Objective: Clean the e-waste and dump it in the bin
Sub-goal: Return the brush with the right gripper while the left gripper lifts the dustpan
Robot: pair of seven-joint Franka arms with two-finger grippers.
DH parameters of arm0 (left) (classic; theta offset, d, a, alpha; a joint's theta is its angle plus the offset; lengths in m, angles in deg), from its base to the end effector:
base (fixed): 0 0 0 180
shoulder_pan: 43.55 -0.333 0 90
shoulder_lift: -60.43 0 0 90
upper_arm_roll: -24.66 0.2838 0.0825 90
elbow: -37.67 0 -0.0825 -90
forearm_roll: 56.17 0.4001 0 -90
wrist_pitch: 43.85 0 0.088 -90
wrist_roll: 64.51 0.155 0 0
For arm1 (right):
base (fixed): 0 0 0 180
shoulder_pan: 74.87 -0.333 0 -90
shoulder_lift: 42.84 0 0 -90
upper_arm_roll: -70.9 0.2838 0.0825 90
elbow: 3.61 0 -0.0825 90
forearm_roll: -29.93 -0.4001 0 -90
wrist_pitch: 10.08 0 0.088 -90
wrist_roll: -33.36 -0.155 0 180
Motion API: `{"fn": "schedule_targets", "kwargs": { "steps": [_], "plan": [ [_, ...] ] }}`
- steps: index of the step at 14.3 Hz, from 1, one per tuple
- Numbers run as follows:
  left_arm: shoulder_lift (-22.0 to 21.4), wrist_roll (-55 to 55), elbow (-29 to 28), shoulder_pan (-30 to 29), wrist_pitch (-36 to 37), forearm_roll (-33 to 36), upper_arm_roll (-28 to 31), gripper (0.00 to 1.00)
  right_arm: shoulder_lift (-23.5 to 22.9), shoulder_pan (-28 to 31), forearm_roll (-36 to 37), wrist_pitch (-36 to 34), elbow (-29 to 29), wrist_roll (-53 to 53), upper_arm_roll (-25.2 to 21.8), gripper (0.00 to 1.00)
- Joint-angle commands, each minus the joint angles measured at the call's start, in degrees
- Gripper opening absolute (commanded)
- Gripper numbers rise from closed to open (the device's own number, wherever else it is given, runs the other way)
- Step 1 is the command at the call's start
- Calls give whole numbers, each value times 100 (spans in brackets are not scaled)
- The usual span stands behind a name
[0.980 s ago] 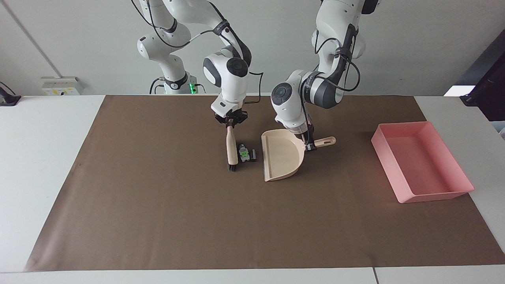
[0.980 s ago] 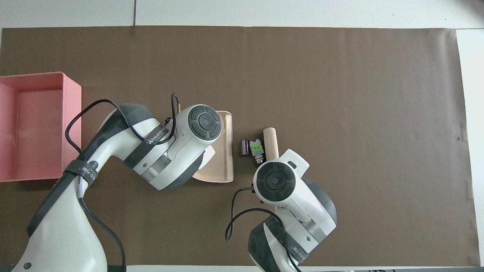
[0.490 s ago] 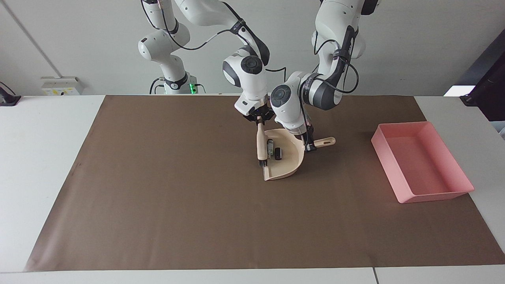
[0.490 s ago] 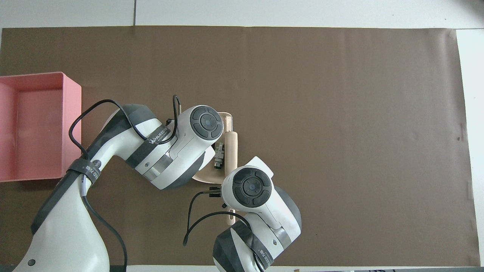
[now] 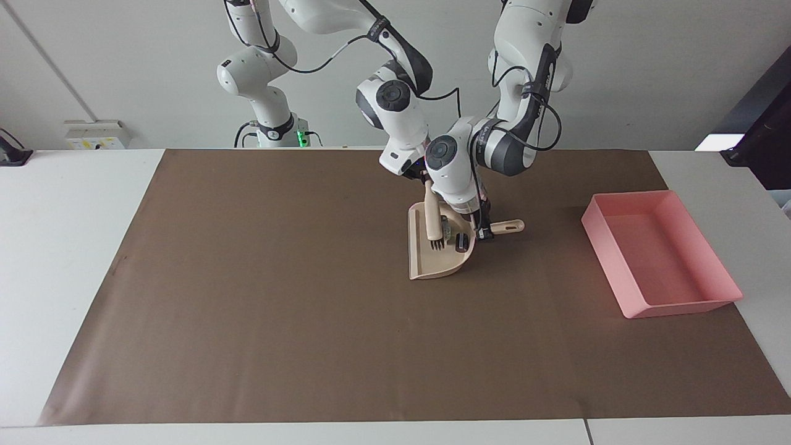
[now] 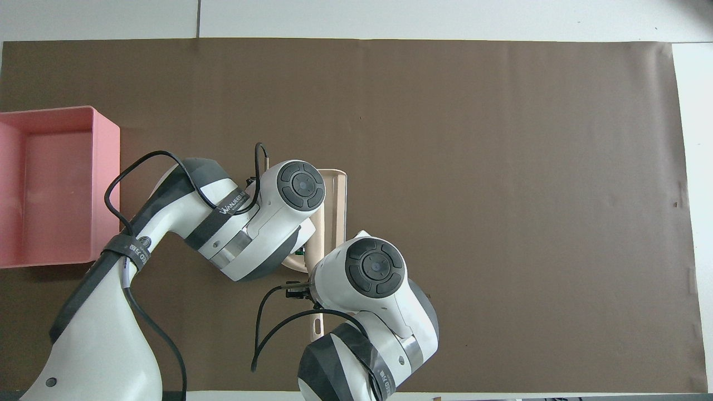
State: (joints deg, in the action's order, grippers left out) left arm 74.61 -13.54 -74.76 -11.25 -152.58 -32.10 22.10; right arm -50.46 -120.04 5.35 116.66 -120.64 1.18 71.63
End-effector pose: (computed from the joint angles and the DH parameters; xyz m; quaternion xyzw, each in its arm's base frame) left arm 0.4888 -0.2818 0.2489 -0.6423 0.7296 0.1751 0.1563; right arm 0.3911 0.4464 0.2974 -0.9846 0.0067 0.0956 0.1461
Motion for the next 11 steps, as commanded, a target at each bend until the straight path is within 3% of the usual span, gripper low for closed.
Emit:
{"fn": "schedule_targets", "kwargs": {
  "steps": [1,6,11],
  "plan": [
    [-161,255,-253,-119,-385,-42,10,0,436,254,470,-527,-57,-113,6,0],
    [-476,844,-244,-444,-482,-622,19,0,1174,867,1279,-1773,-57,-149,6,0],
    [-714,1433,-227,-804,-438,-956,19,0,1694,2570,2158,-2970,-65,1157,15,0]
  ]
}}
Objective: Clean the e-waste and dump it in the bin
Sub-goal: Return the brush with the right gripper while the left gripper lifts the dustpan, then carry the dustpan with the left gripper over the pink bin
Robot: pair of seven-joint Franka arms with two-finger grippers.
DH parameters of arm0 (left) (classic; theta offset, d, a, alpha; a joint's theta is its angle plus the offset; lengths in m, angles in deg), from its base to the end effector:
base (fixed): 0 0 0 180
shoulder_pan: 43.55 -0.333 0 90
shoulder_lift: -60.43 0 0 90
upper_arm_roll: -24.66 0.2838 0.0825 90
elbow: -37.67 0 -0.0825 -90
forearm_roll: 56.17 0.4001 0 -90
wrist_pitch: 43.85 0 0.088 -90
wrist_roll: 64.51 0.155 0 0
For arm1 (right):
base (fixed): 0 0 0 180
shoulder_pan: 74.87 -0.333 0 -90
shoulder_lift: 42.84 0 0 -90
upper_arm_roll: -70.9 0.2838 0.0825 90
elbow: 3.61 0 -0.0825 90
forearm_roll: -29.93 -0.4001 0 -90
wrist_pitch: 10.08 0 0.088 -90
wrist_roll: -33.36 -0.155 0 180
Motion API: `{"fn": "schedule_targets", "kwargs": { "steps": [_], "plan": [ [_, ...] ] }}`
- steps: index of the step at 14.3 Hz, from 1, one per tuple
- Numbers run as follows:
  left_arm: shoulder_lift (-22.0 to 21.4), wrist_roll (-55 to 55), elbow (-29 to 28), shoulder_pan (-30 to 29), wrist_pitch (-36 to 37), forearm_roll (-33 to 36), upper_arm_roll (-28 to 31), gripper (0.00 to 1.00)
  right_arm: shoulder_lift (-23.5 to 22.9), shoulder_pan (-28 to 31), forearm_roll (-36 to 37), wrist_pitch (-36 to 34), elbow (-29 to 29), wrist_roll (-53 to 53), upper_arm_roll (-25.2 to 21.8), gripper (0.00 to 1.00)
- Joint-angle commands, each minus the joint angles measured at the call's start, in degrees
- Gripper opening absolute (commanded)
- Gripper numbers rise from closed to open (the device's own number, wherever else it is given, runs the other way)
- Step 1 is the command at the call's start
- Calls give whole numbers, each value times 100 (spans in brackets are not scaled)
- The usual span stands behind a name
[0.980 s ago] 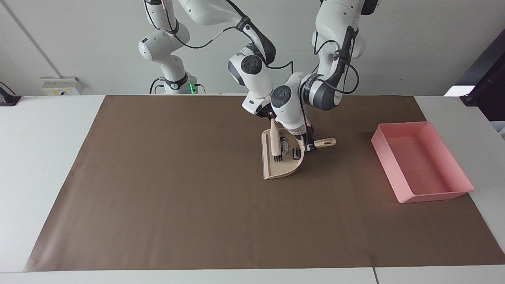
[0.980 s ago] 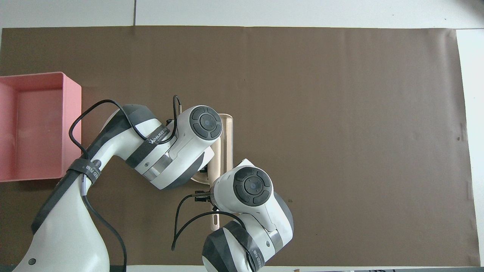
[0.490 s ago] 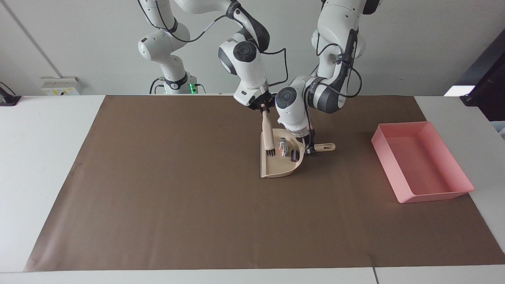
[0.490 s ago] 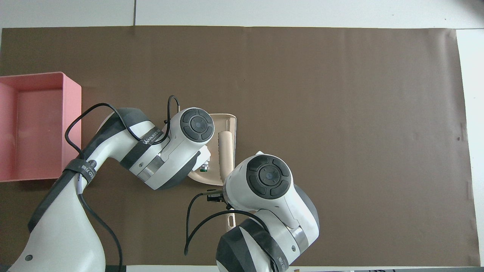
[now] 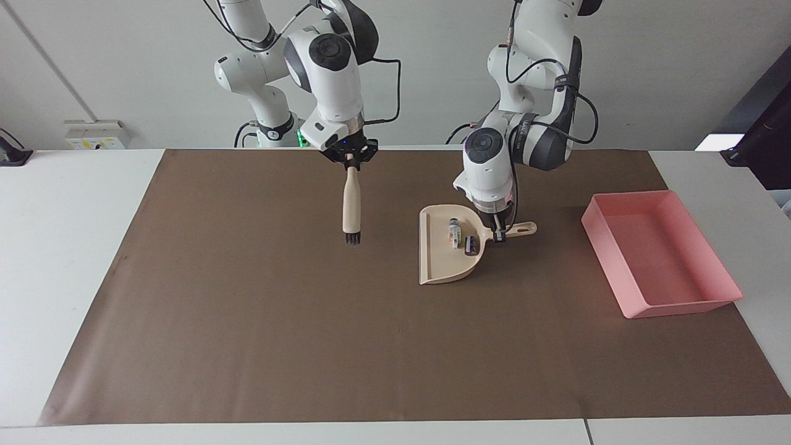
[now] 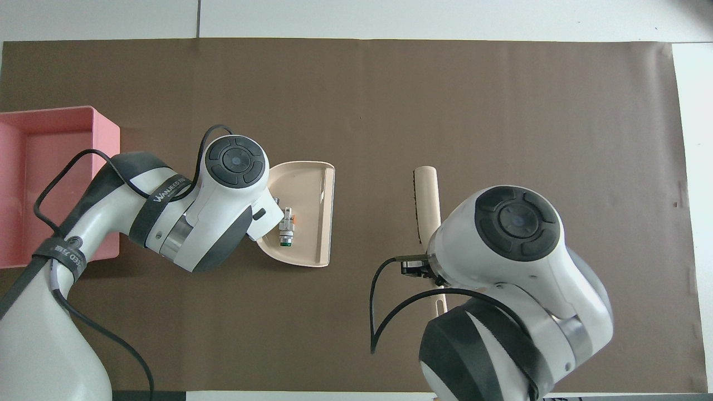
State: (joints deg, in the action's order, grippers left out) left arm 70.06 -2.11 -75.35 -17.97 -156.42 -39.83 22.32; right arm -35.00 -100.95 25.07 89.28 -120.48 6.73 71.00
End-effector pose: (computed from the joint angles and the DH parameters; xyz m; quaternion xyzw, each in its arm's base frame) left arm 0.5199 -0.2407 0.2882 -0.6489 0.7459 0.1191 0.0913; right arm 0.4516 0.2351 0.4058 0.9955 -0.0143 -0.0937 0.0007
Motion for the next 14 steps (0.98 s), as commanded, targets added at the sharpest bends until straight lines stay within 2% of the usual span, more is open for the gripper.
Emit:
{"fn": "schedule_targets", "kwargs": {
  "steps": [1,4,8,10,14],
  "plan": [
    [-259,333,-169,-159,-64,-183,-3,0,156,1083,292,-259,-142,1059,86,0],
    [-321,693,-186,-369,-99,-524,-3,0,227,2095,432,38,-615,2089,86,0],
    [-443,1011,-466,-616,-414,-983,-3,0,192,2905,785,1004,-1292,3064,86,0],
    [-540,1063,-678,-834,-634,-1114,-12,0,165,3047,785,1147,-1364,3304,86,0],
    [-550,1511,-678,-1248,-784,-1721,-3,0,165,3030,811,1156,-1373,3304,95,0]
  ]
}}
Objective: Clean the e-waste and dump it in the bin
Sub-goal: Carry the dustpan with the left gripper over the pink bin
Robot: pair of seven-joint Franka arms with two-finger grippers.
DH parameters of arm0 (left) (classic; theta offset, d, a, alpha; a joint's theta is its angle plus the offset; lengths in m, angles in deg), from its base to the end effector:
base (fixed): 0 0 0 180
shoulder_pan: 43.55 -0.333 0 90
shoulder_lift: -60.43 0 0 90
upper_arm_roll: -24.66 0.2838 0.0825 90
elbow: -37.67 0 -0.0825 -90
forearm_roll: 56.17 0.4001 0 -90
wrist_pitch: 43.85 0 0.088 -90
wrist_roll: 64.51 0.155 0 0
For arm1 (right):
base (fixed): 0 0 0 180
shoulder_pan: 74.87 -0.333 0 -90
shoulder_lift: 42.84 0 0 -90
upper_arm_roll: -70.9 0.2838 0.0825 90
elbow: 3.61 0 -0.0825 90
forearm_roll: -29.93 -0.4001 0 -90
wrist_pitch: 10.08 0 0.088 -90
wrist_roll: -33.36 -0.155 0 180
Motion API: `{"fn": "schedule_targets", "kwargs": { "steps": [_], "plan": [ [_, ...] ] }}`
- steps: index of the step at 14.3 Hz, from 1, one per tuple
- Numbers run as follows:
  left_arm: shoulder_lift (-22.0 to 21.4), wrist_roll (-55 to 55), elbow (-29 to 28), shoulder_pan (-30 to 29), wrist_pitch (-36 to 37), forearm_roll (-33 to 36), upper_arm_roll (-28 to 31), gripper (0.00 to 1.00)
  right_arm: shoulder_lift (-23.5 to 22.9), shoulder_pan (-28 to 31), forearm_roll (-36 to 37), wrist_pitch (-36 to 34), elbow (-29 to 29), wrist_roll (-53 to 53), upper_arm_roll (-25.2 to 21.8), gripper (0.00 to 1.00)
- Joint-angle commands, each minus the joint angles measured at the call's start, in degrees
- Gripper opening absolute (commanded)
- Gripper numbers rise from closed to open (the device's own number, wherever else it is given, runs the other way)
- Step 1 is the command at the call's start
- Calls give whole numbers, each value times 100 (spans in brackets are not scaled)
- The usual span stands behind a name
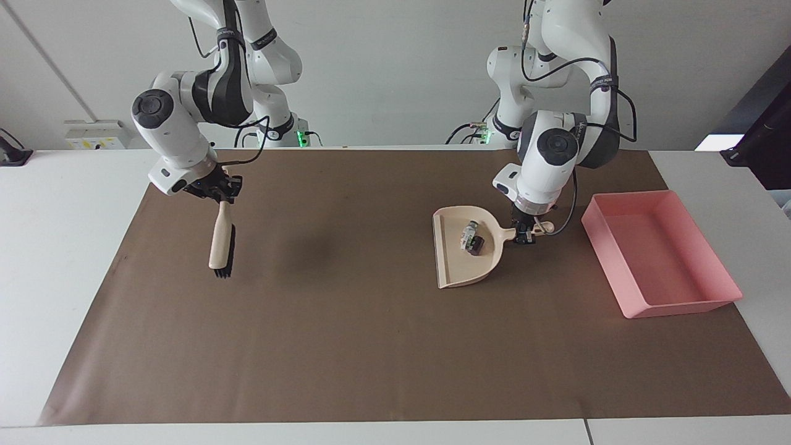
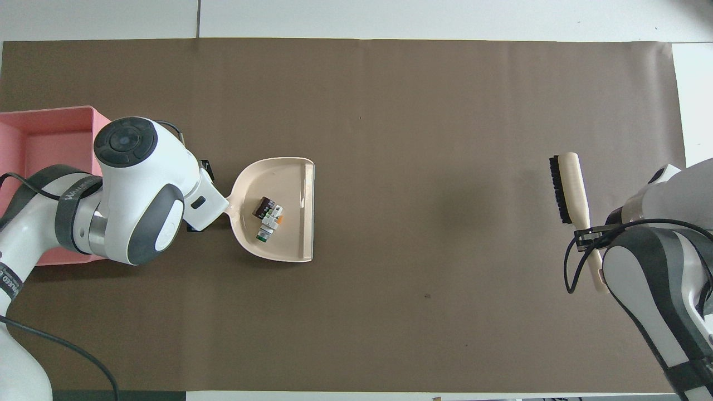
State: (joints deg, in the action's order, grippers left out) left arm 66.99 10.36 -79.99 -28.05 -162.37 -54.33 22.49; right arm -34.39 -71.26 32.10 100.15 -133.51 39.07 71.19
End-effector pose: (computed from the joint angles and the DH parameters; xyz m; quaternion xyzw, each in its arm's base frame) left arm 0.5381 -0.1683 0.2858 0.6843 -0.7274 -0.0491 0.0136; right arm 0.4794 -0.0322 0.3184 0.9946 0.0289 -0.0988 0.0097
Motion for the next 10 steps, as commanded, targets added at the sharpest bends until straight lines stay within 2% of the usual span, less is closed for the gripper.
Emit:
{"fn": "schedule_targets", "kwargs": {
  "steps": [1,7,10],
  "plan": [
    [-242,465,-213,-389,-189,-464,-21,0,105,61,109,69,-70,71,76,0],
    [-541,1318,-301,-1206,-58,-1502,-21,0,105,69,109,148,-140,71,76,0],
    [-620,1600,-266,-1497,249,-1933,-21,0,105,69,117,148,-140,71,76,0]
  ]
}}
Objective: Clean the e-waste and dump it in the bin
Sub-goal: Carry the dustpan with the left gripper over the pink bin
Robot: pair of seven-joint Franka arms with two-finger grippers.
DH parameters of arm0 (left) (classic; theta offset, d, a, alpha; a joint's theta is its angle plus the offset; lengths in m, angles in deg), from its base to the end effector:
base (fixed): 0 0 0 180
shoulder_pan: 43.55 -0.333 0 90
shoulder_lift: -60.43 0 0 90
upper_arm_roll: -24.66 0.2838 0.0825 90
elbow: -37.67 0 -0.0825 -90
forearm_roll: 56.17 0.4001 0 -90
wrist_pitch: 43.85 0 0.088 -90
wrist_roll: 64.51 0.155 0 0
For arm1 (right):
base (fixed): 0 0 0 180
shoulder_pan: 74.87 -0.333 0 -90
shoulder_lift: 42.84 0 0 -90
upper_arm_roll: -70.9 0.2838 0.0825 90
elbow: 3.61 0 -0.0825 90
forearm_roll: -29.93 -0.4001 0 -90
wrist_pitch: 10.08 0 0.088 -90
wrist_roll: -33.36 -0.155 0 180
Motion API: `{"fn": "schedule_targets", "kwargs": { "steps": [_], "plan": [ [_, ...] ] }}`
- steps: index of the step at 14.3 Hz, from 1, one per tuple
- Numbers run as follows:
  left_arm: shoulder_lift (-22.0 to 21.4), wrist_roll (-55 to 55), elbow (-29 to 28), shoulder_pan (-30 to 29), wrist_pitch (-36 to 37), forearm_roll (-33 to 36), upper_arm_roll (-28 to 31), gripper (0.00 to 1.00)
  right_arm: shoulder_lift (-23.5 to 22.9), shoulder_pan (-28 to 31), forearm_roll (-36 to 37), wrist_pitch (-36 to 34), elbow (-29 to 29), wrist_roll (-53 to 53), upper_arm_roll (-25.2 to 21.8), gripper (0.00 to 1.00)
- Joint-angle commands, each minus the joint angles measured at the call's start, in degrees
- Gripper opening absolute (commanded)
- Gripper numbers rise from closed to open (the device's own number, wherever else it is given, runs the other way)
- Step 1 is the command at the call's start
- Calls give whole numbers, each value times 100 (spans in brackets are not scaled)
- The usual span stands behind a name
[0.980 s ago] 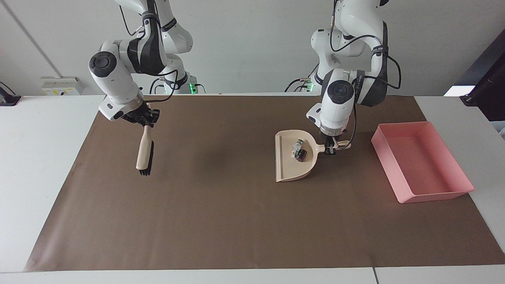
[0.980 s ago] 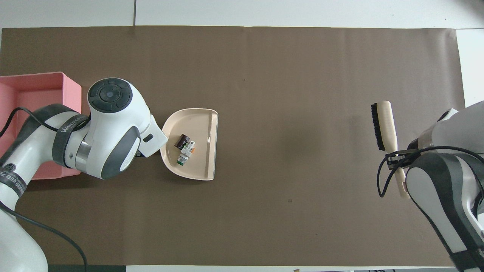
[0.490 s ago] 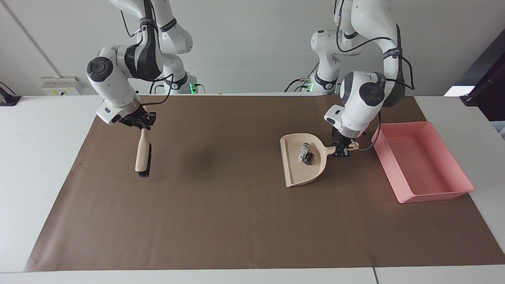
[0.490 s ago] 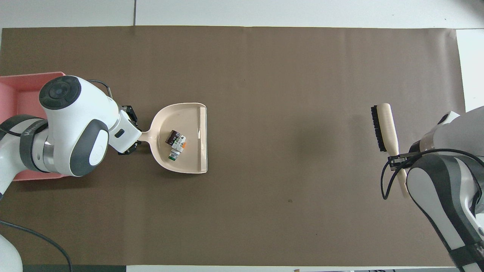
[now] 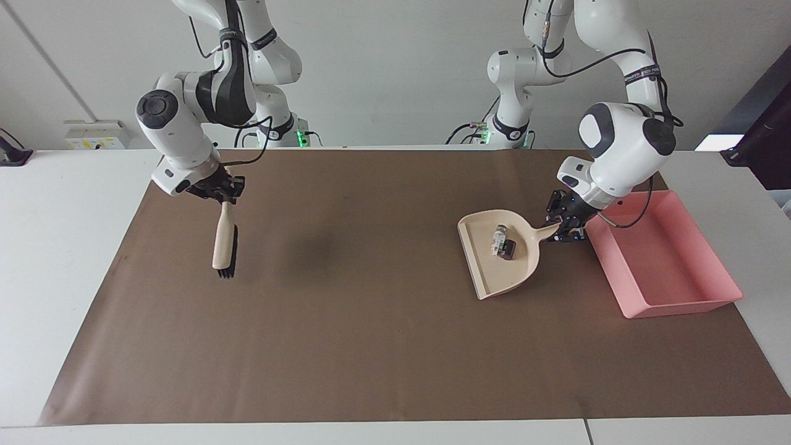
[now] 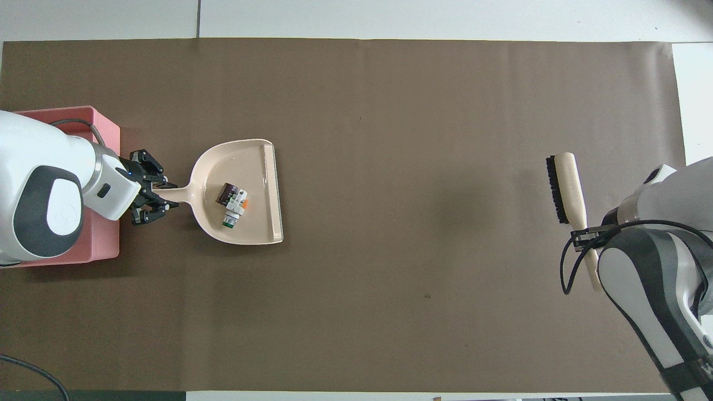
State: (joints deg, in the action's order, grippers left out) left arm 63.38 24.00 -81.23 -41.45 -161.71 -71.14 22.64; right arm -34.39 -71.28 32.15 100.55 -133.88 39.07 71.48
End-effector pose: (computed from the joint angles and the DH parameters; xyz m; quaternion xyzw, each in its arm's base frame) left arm 0.5559 -0.0649 0.3132 0.7312 -0.6717 0.0509 0.1076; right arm 0.4788 -0.0297 0.3159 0.9946 0.0319 -0.0986 0.0106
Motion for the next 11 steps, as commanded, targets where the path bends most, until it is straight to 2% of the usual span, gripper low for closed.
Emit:
{"fn": "schedule_targets", "kwargs": {
  "steps": [1,6,11],
  "plan": [
    [-260,246,-134,-166,202,-260,-35,0,104,72,112,107,-104,62,47,0],
    [-444,860,-38,-938,807,-980,-9,0,78,203,103,300,-226,79,47,0],
    [-67,2037,971,-2168,2133,-1622,35,0,-133,564,103,880,-437,307,47,0]
  ]
}}
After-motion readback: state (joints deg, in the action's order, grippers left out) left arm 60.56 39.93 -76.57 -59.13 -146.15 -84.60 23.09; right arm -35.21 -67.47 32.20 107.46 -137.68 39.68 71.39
